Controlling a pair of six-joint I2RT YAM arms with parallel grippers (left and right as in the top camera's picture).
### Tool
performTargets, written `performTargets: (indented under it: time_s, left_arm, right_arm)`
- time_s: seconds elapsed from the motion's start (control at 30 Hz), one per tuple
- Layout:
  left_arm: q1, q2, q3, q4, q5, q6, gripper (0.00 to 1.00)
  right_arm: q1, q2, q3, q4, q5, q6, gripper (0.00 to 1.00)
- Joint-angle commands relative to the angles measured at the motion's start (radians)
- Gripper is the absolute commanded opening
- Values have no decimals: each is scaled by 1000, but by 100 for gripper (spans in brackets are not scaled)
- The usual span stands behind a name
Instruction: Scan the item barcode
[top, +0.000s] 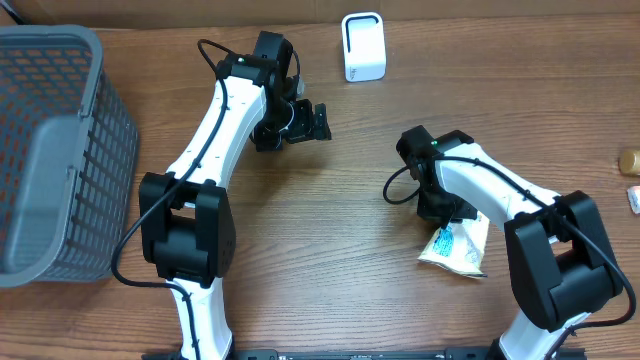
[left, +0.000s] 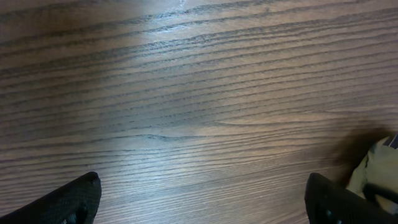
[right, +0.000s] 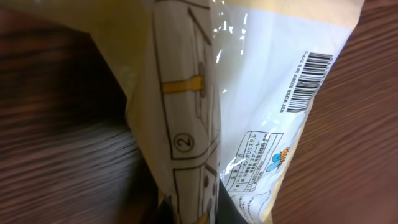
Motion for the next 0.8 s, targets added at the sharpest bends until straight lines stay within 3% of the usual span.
performTargets:
  time_s: [0.0, 0.17, 0.3, 0.5, 0.77]
  left_arm:
    - [-8, 6, 8, 3, -4, 20, 96]
    - [-8, 6, 8, 2, -4, 20, 96]
    - [-8, 6, 8, 2, -4, 19, 96]
    - [-8, 6, 8, -1, -4, 19, 96]
    - [-5, 6, 8, -1, -4, 19, 95]
  right_arm:
    - [-5, -3, 134, -36, -127, -4, 4]
    - [-5, -8, 394, -132, -426, -152, 4]
    - [-8, -8, 469, -53, -745, -241, 4]
    - [-8, -8, 323, 175, -1174, -269, 4]
    - [-35, -7, 19, 466, -1308, -147, 4]
